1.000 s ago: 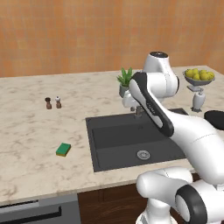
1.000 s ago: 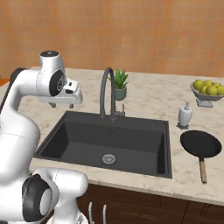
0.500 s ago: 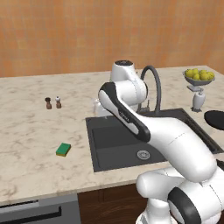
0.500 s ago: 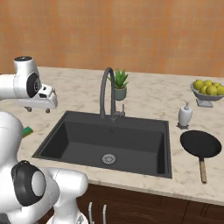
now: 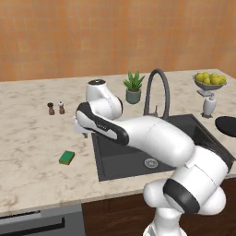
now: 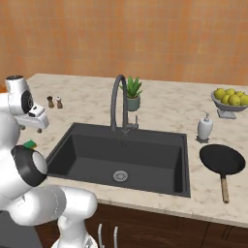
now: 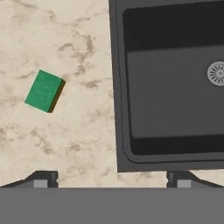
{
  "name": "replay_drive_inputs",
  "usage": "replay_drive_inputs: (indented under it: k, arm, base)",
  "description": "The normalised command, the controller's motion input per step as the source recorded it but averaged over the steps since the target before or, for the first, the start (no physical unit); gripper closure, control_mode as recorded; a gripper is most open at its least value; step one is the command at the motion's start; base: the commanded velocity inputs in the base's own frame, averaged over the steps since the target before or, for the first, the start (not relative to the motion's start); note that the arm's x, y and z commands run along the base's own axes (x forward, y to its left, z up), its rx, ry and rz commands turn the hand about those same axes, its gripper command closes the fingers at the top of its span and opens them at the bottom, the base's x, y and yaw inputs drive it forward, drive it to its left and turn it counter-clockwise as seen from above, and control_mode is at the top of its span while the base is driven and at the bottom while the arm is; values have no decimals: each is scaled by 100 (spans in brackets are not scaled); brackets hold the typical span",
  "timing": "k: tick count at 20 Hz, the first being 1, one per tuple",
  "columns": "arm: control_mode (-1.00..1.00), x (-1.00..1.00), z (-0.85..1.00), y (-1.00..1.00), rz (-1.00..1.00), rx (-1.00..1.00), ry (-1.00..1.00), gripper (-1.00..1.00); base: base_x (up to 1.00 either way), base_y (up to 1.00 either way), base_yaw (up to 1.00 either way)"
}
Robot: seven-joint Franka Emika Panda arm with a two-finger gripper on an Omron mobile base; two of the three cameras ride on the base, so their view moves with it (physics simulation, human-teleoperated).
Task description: Pick the pan and sponge and place them into the sink. Then turn on the water.
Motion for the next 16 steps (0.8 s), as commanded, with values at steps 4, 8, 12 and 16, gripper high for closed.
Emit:
replay_drive_inputs:
  k: [4,8,12,16]
  arm:
    - [-100,14,-38,19,0,-8,10,-100]
    - [-100,29,-52,53,-4,0,4,-100]
    - [-100,26,-40,42,-1,0,13,-100]
    - [-100,16,-38,35,0,0,8,-100]
  base:
    - [0,0,0]
    - [0,0,0]
    - [0,0,0]
    - [0,0,0]
